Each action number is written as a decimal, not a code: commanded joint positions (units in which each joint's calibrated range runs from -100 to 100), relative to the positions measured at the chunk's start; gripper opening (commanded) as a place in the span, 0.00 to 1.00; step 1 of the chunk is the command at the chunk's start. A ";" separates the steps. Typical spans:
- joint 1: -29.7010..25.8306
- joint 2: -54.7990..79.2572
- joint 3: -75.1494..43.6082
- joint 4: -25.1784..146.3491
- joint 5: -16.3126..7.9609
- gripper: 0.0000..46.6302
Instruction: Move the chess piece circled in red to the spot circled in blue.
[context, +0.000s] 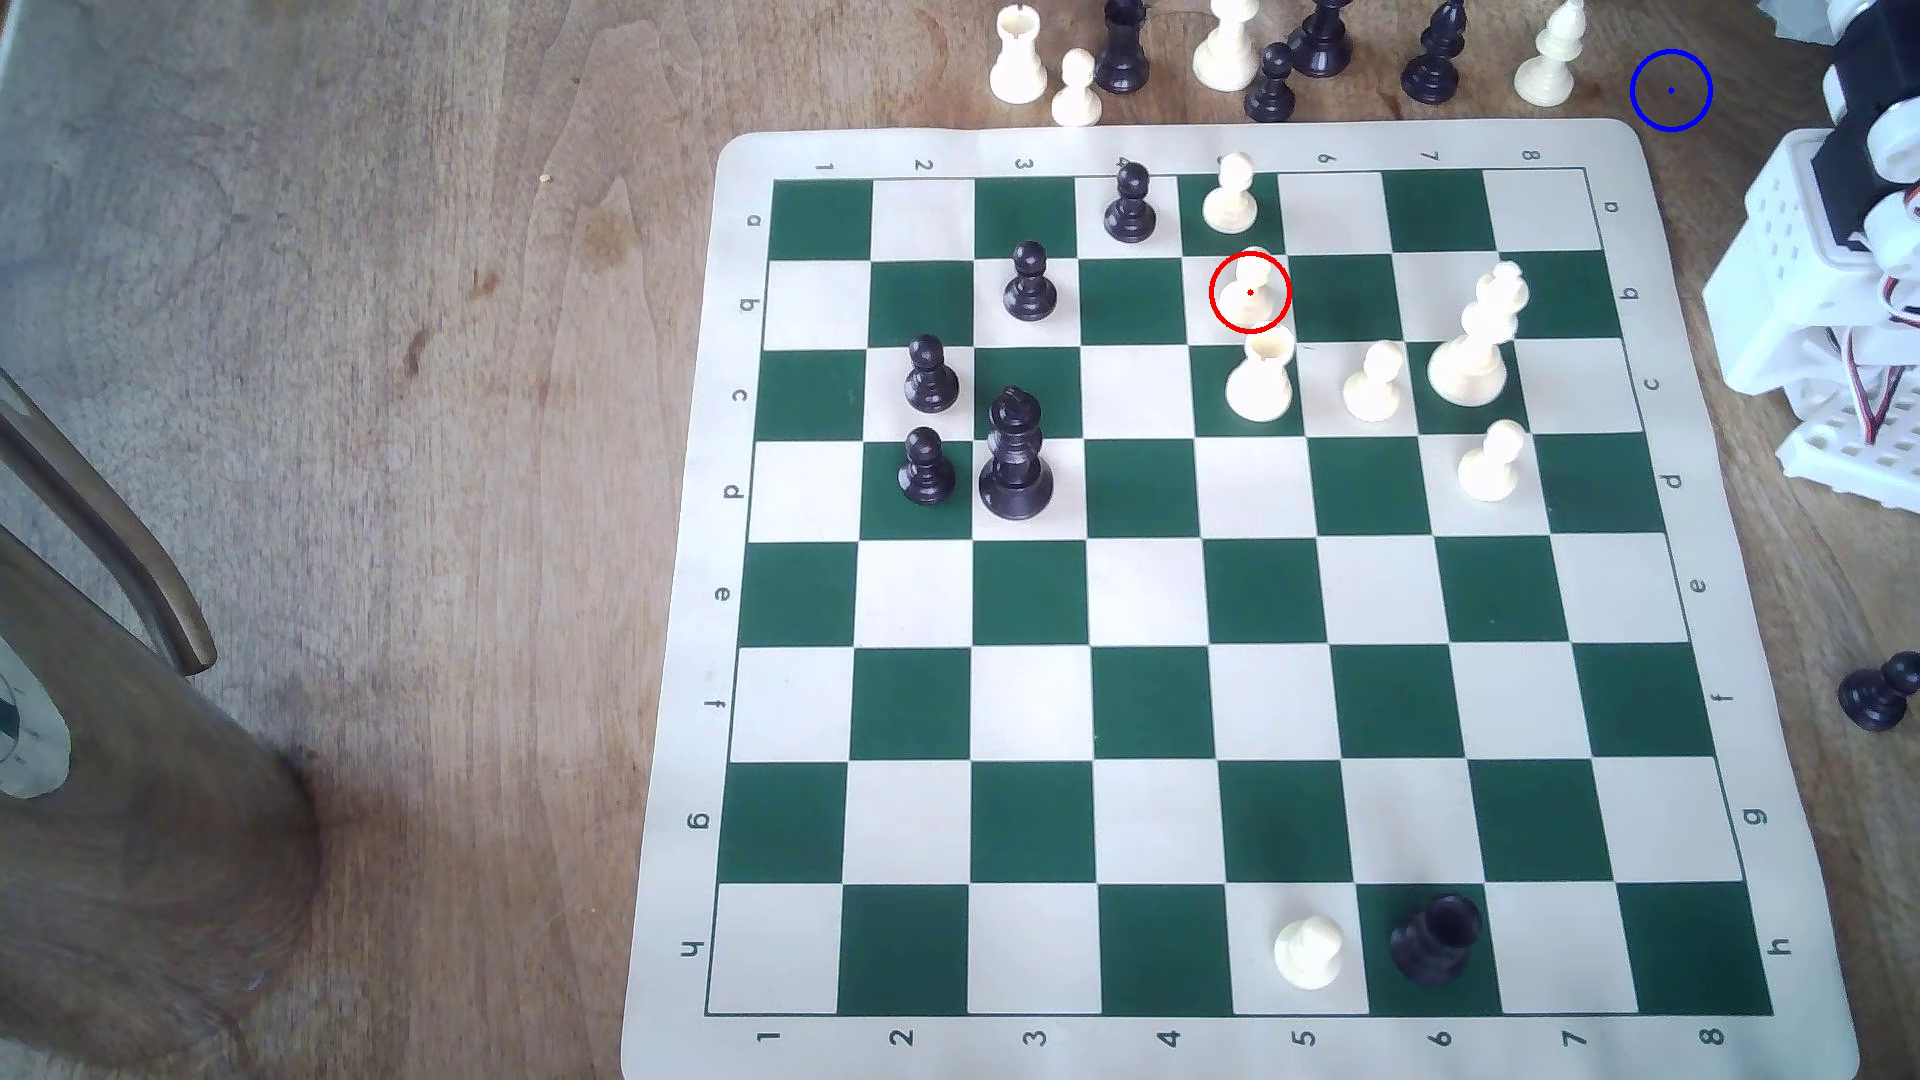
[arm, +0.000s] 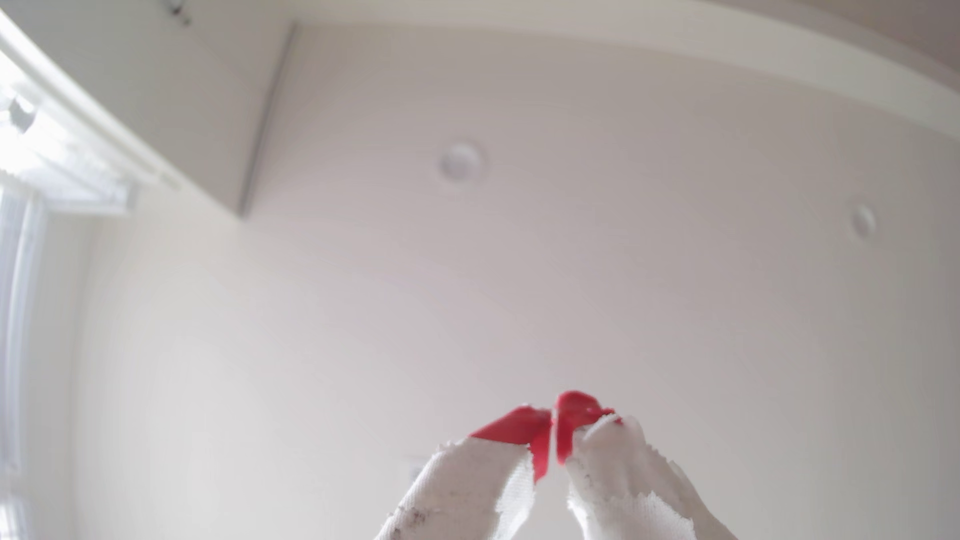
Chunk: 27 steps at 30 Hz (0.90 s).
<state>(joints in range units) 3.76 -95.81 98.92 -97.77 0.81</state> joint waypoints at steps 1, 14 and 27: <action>0.19 -0.03 0.99 -1.90 0.20 0.00; -2.24 0.06 -18.77 27.33 0.20 0.00; -4.35 0.06 -37.81 59.44 0.20 0.00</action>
<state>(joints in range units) -0.07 -95.81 68.82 -51.00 0.85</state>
